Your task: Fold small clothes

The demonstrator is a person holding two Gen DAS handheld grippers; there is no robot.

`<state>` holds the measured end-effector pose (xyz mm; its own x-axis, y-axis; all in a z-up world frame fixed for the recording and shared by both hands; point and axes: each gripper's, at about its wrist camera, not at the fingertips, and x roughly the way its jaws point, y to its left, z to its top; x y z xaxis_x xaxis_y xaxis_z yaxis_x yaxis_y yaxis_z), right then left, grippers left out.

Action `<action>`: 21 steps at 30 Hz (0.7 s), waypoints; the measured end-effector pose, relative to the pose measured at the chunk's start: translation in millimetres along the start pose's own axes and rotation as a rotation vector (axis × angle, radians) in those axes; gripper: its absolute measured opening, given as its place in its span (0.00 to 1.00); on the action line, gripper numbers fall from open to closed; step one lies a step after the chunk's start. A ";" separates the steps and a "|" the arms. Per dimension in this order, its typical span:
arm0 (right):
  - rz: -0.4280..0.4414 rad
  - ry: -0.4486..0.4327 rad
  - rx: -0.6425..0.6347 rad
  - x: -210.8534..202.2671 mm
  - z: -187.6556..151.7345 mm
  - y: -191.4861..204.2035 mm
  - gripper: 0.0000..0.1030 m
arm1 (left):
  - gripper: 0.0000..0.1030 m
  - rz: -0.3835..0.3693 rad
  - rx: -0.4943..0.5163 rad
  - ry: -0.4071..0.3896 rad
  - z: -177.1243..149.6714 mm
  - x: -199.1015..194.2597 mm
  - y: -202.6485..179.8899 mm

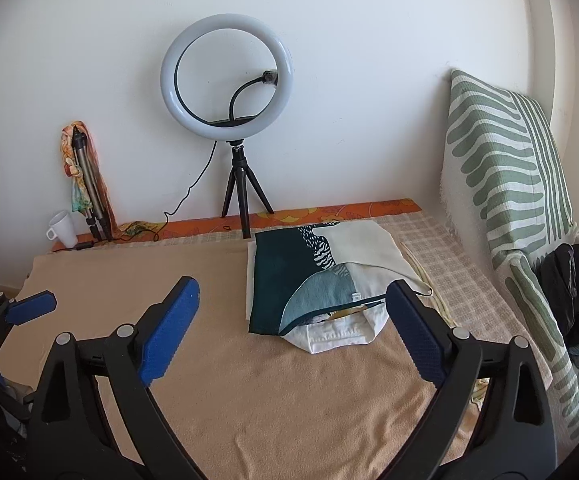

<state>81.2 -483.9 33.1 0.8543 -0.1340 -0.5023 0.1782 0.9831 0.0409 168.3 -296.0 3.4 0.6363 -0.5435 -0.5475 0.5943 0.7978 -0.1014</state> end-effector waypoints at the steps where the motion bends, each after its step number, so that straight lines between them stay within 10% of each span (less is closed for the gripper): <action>1: -0.003 0.000 0.008 -2.1 -5.6 1.9 0.94 | 1.00 0.000 0.002 0.001 -5.0 -2.3 -0.2; 21: -0.101 -0.024 0.064 -6.7 -71.6 14.7 1.00 | 1.00 0.079 0.055 0.013 -50.2 -13.5 2.9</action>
<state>43.2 -459.7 -24.8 0.8415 -0.2358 -0.4861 0.2942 0.9546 0.0463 136.8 -273.2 -31.1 0.6760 -0.4761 -0.5625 0.5690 0.8222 -0.0121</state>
